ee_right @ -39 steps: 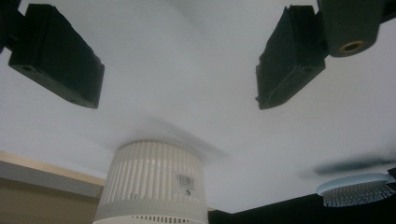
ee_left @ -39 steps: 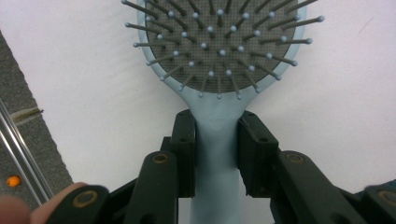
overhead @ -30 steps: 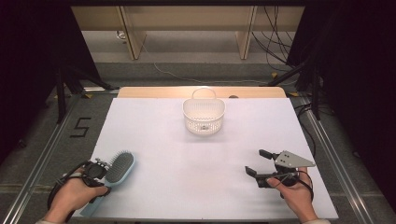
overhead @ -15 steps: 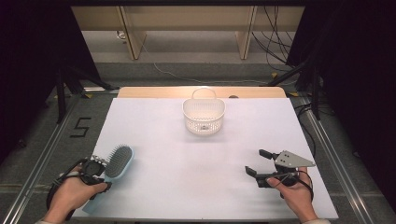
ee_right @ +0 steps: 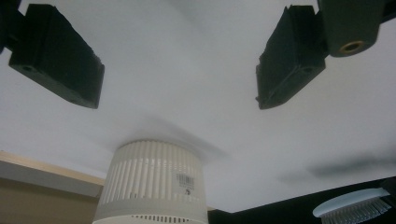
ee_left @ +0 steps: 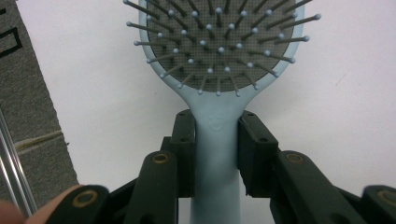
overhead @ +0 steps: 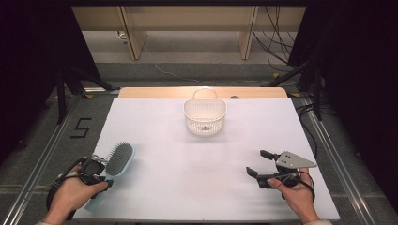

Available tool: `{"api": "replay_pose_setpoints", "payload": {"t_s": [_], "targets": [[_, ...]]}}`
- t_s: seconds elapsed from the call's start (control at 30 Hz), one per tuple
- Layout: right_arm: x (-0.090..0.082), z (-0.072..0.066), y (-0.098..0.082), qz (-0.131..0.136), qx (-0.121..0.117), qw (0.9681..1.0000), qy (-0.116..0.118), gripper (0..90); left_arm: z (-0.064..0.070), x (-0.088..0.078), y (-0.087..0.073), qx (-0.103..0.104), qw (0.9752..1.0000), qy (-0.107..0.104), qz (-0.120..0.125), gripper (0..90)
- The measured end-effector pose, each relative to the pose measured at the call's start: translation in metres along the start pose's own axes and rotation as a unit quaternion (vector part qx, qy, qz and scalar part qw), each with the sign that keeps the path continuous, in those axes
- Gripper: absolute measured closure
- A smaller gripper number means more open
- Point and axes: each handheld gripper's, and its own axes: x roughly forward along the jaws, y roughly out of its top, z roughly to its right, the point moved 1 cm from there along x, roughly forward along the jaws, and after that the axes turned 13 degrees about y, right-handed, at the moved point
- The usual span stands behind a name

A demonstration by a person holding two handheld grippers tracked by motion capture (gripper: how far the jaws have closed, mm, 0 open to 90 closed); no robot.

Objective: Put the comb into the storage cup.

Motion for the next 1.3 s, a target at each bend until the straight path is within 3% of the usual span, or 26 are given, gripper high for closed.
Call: {"api": "replay_pose_setpoints", "payload": {"t_s": [0.73, 1.3], "targets": [[0.0004, 0.0002, 0.0002, 0.001, 0.0, 1.0, 0.0, 15.9, 0.0006, -0.0024, 0.0027, -0.019, 0.9995, 0.004, 0.026, 69.9], [0.0009, 0.0003, 0.0004, 0.001, 0.0, 1.0, 0.0, 15.9, 0.0032, -0.0052, 0.0071, -0.031, 0.9975, 0.013, 0.061, 69.9]]}}
